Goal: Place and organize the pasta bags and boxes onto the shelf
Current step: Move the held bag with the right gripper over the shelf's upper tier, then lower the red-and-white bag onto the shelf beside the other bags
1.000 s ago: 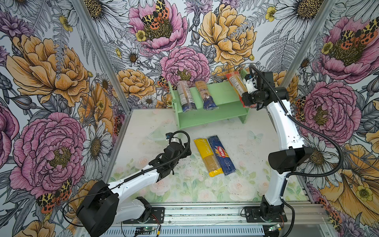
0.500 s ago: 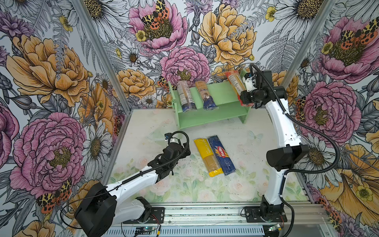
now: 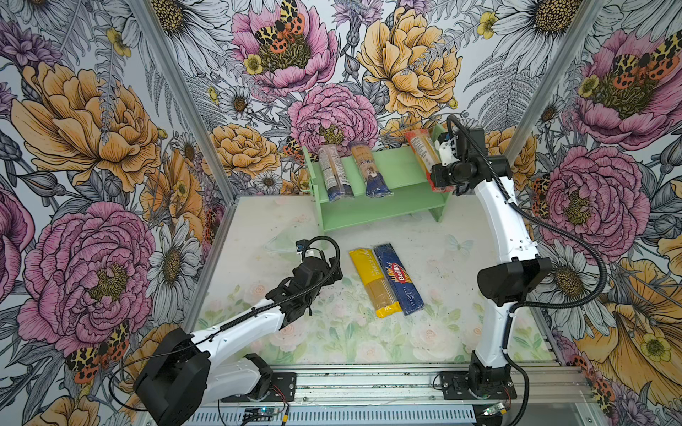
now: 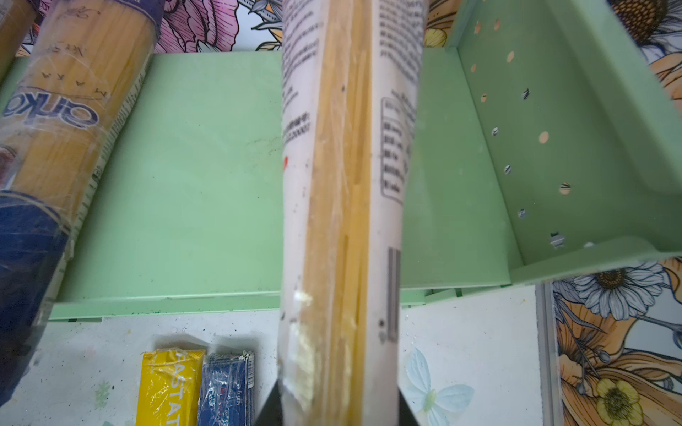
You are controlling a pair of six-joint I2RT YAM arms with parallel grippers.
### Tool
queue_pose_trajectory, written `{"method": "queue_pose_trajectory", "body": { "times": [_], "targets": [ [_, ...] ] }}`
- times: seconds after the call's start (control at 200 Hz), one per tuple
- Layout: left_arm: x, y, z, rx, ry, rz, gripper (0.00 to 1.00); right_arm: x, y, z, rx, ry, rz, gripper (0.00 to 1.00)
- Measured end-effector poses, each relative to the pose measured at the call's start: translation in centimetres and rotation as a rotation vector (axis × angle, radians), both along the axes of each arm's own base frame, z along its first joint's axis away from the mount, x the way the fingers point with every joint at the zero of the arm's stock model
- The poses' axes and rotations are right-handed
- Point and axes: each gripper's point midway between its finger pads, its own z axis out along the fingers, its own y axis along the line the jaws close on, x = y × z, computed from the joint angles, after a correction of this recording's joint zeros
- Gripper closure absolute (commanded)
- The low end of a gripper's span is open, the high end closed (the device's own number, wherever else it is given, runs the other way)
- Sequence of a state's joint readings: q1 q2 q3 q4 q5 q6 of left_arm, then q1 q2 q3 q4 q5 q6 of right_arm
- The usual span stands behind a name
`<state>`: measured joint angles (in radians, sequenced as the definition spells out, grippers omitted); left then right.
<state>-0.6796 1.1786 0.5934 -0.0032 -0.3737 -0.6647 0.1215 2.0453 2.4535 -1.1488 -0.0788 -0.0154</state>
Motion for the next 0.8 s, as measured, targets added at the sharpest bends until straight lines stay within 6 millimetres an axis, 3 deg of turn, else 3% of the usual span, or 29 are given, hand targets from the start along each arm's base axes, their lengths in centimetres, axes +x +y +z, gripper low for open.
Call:
{"method": "queue_pose_trajectory", "body": {
  "times": [0.355,0.801],
  "targets": [
    [0.0,0.0,0.0,-0.001,-0.001,0.001,0.01,0.6,0.1,-1.3,-0.016,0.023,-0.009,0.99],
    [-0.3,0.2,0.0,-0.004,-0.002,0.002,0.01,0.6,0.3,-1.4,-0.018,0.025,-0.013,0.97]
  ]
}}
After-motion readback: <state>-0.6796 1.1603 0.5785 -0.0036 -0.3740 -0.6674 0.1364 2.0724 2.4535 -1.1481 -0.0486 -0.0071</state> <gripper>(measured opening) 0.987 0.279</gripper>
